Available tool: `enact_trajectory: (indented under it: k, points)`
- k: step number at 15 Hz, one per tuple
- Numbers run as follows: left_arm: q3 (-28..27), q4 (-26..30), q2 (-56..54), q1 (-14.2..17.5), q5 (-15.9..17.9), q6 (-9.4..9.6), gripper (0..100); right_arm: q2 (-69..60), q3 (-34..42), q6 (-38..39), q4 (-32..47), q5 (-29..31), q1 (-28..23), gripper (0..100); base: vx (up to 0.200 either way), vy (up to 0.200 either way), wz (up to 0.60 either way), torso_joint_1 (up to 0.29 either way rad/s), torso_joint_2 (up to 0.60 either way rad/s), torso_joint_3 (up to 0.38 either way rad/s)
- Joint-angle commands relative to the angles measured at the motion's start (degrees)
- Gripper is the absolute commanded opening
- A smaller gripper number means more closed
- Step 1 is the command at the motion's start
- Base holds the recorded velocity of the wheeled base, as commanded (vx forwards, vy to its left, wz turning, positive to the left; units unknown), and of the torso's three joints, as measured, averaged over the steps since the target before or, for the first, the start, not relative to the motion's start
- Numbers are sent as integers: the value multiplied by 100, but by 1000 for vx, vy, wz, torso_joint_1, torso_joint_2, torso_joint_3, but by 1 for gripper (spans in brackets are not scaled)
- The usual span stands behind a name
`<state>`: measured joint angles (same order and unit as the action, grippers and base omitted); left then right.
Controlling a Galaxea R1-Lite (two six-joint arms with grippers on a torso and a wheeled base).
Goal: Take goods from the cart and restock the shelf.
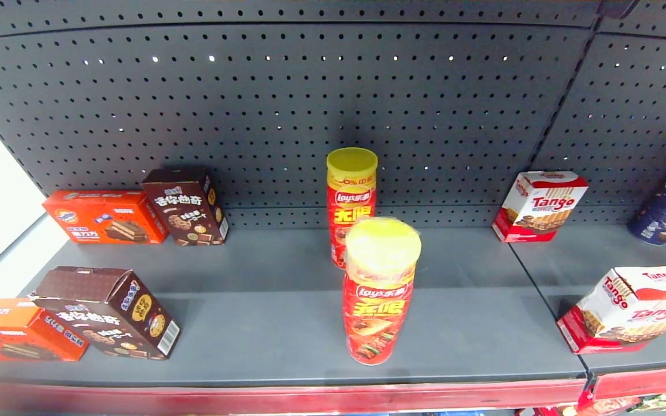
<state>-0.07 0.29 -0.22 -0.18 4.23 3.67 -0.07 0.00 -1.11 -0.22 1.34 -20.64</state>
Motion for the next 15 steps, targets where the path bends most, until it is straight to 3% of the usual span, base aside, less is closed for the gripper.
enact_trajectory:
  k: [1,3,5,7,9,12,15]
  points:
    - [-1,-3,22,1,-1,-7,100,25,-97,-65,-40,-257,262,100,0,0,0,0,0,0]
    - [-1,-3,22,1,-1,-7,100,2249,-1661,102,-136,-521,631,100,0,0,0,0,0,0]
    - [-1,6,22,1,-1,-7,100,3435,-2593,102,-259,-1031,1361,100,0,0,0,0,0,0]
    - [-1,6,22,1,-1,-15,100,4490,-3428,102,-312,-1066,2240,100,0,0,0,0,0,0]
    - [-1,6,22,1,-1,-15,100,5096,-3691,85,-338,-1048,2934,100,0,0,0,0,0,0]
    - [-1,6,22,1,-1,-24,100,6291,-3858,14,-1147,-1031,4121,100,0,0,0,0,0,0]
    - [-1,6,22,1,-1,-24,100,7162,-3955,-82,-1736,-925,4569,100,0,0,0,0,0,0]
